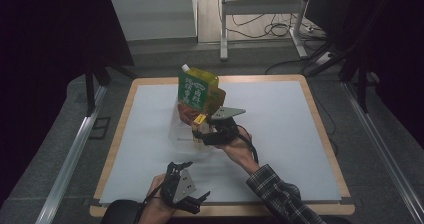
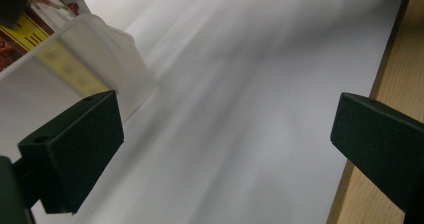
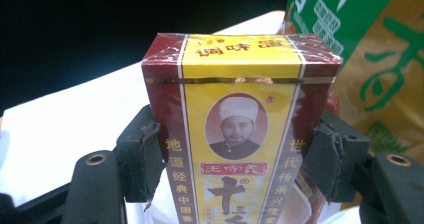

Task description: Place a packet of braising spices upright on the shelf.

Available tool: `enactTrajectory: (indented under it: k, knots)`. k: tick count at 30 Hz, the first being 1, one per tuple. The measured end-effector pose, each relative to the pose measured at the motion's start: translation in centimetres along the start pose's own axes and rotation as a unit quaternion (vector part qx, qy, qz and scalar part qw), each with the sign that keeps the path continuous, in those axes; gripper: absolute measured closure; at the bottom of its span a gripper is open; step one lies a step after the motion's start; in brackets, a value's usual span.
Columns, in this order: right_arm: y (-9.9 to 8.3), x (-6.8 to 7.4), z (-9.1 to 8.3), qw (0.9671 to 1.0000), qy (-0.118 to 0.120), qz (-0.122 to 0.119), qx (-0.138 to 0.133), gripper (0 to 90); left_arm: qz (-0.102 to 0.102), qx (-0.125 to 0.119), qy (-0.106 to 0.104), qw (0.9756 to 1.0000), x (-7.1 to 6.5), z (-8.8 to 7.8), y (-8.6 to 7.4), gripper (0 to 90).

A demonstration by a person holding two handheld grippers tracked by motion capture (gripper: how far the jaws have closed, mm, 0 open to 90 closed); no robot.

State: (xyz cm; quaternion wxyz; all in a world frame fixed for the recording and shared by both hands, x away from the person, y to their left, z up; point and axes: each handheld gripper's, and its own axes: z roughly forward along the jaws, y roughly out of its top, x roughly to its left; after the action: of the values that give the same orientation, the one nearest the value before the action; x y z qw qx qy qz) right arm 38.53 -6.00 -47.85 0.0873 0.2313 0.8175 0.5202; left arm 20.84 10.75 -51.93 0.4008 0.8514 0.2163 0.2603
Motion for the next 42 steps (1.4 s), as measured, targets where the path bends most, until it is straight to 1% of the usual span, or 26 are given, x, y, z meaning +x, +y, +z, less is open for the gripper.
enactTrajectory:
  k: [5,8,12,14,19,23,25,26,29,36,37,42]
  knots:
    - [-0.3,-0.2,0.2,0.9999,0.0,0.007,0.011,32.8,0.002,0.001,-0.001,1.0,0.0,0.1,0.0,0.1]
    - [-0.5,-0.1,0.3,0.9998,-0.003,0.007,0.017,32.8,0.002,0.001,-0.001,1.0,-0.1,0.1,0.0,0.2]
    - [-0.7,0.2,0.7,0.9996,-0.011,0.002,0.025,32.8,0.002,0.001,-0.001,1.0,-0.1,0.1,0.0,0.2]
    - [-0.8,0.3,0.7,0.9996,-0.014,0.0,0.023,32.7,0.002,0.001,-0.001,1.0,-0.1,0.1,0.0,0.2]
    - [-0.6,0.6,0.8,0.9993,-0.023,-0.006,0.03,31.6,0.002,0.0,0.0,1.0,0.0,0.0,0.0,0.2]
    - [-0.5,0.7,0.9,0.9987,-0.027,-0.019,0.04,30.0,0.001,0.0,0.001,1.0,0.0,0.0,0.0,0.2]
    - [-0.4,0.6,0.9,0.9986,-0.026,-0.012,0.044,28.7,0.001,-0.001,0.001,1.0,0.0,0.0,0.0,0.2]
    - [-0.4,0.6,0.9,0.9986,-0.025,-0.011,0.045,27.7,0.001,-0.001,0.001,1.0,0.0,0.0,0.0,0.2]
    - [-0.1,0.5,0.6,0.9985,-0.026,-0.016,0.045,21.9,0.001,-0.001,0.001,1.0,0.0,0.0,0.0,0.2]
    - [0.3,0.7,0.2,0.9987,-0.015,-0.018,0.045,15.3,0.001,0.0,0.002,1.0,0.0,0.0,0.0,0.2]
    - [0.4,0.8,0.1,0.9985,-0.016,-0.021,0.047,13.8,0.001,0.0,0.002,1.0,0.0,0.0,0.0,0.2]
    - [0.6,1.1,-0.3,0.9981,-0.014,-0.029,0.052,11.8,0.002,0.0,0.002,1.0,0.0,0.0,0.0,0.2]
